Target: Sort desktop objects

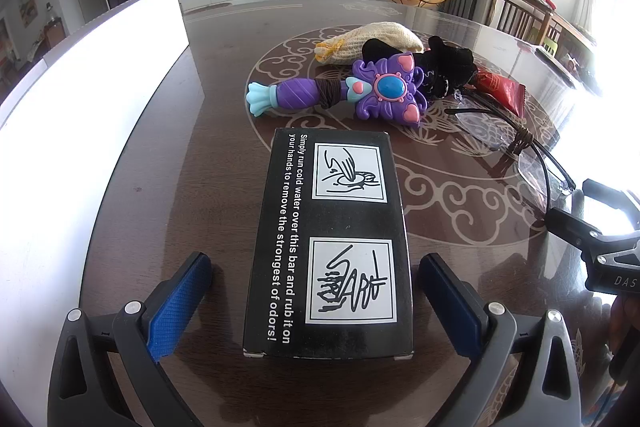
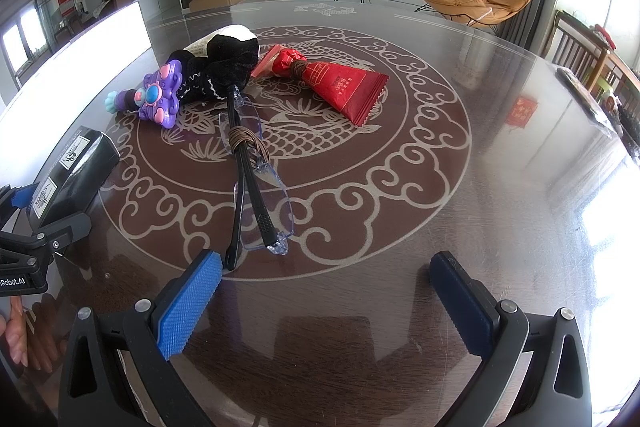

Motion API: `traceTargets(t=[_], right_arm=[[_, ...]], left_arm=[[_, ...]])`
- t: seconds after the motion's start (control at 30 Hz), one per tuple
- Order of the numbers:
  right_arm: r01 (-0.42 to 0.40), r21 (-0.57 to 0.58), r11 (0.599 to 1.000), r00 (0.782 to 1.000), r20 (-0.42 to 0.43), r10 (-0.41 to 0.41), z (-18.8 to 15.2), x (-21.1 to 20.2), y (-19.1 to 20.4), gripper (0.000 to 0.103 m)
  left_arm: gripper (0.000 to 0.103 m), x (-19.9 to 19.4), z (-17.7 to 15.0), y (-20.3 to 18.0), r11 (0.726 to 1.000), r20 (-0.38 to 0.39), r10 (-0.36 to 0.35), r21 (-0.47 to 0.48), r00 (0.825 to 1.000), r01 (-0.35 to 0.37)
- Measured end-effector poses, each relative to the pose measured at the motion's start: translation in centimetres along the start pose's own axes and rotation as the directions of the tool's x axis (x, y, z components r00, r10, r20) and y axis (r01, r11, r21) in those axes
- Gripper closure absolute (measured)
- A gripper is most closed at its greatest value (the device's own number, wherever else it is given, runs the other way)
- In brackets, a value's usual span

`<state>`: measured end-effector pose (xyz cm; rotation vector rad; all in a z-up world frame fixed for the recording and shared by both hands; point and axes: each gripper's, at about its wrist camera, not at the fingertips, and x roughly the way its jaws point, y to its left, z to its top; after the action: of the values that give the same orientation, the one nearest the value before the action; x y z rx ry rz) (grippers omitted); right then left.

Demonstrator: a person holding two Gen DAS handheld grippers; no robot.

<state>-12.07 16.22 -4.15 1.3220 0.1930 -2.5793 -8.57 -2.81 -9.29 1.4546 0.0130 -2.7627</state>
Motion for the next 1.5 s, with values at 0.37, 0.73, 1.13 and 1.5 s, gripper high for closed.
traceTargets(t=[0.37, 0.73, 1.13, 1.5], right_arm=[[0.0, 0.0, 1.0, 1.0, 0.0, 0.0, -0.01, 0.01, 0.01, 0.0], [0.0, 0.0, 1.0, 1.0, 0.0, 0.0, -0.02, 0.0, -0.01, 0.0], [0.0, 0.0, 1.0, 1.0, 0.0, 0.0, -0.02, 0.0, -0.01, 0.0], [0.0, 0.0, 1.0, 1.0, 0.0, 0.0, -0.03, 0.02, 0.07, 0.0]], left_arm=[[0.0, -0.03, 0.23, -0.33, 1.0, 0.0, 0.001, 0.0, 1.0, -0.001], [0.0, 0.0, 0.14, -0.33, 1.0, 0.001, 0.0, -0.001, 1.0, 0.0], [0.0, 0.05, 0.06, -0.3, 1.0, 0.001, 0.0, -0.001, 1.0, 0.0], [0.0, 0.11, -0.02, -0.26, 1.0, 0.001, -0.001, 0.0, 1.0, 0.001]])
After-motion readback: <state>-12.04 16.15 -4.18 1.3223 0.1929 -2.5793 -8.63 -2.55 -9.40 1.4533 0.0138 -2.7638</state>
